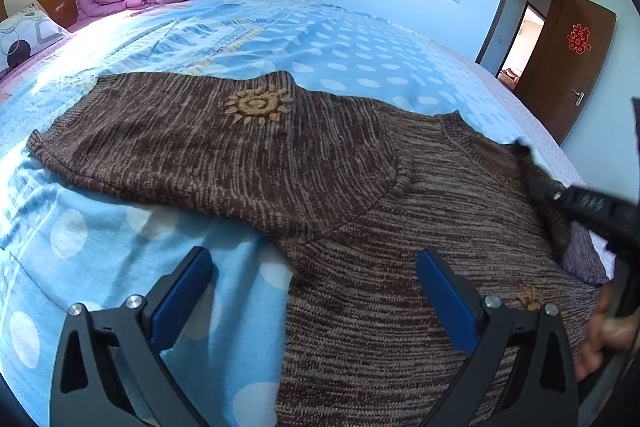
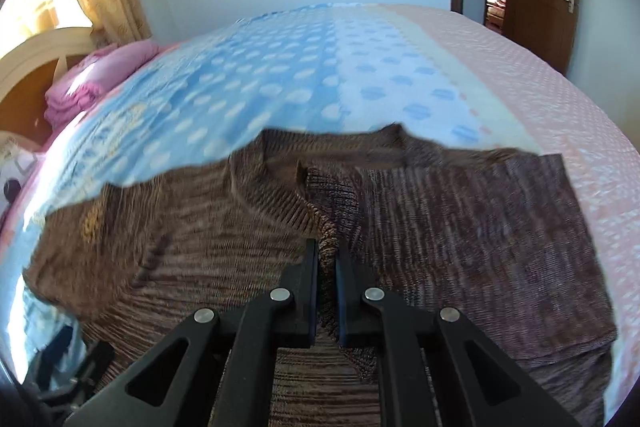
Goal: Fold small clothes
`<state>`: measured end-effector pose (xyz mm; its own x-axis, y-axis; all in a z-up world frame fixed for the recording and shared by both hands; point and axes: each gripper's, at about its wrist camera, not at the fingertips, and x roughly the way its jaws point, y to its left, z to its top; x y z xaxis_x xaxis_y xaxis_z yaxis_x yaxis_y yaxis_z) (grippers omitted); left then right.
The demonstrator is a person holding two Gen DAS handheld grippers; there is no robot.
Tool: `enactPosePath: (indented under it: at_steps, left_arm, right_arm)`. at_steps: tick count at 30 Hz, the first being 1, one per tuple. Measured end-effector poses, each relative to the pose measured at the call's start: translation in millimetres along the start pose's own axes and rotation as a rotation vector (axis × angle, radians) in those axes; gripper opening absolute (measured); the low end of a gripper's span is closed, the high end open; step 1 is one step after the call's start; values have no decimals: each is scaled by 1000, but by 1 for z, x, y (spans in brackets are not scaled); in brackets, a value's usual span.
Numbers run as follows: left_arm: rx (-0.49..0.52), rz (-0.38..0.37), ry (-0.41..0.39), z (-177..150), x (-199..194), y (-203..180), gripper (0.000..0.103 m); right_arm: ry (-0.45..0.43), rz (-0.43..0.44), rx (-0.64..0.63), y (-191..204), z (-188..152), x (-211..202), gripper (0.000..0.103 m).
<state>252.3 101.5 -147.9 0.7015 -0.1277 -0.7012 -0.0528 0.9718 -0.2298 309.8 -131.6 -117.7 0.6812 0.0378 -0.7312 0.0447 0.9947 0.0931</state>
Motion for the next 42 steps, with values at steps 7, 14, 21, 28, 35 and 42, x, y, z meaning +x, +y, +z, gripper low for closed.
enactPosePath:
  at_steps: [7,14,21,28,35,42]
  left_arm:
    - [-5,-9,-5,0,-1,1,103]
    - [-7,-10,-9,0,-1,2,103]
    - [11,19,0,-1,1,-2,103]
    - [67,114,45,1,8,-14,103]
    - [118,122,55,13,-2,-40,103]
    - [304,100,-30,28,3,-129,103]
  right_arm:
    - [-121,173,42,-20,-5,-43,41]
    - [-56,28,71,-54,-11,-38,16]
    - [11,47,-24,-18,-40,-19,16]
    - [44,103,-137,2,-41,-21,16]
    - [-78,163,-32,-59,-14,-59,16]
    - [-113,-91,36,-138,16,-51,16]
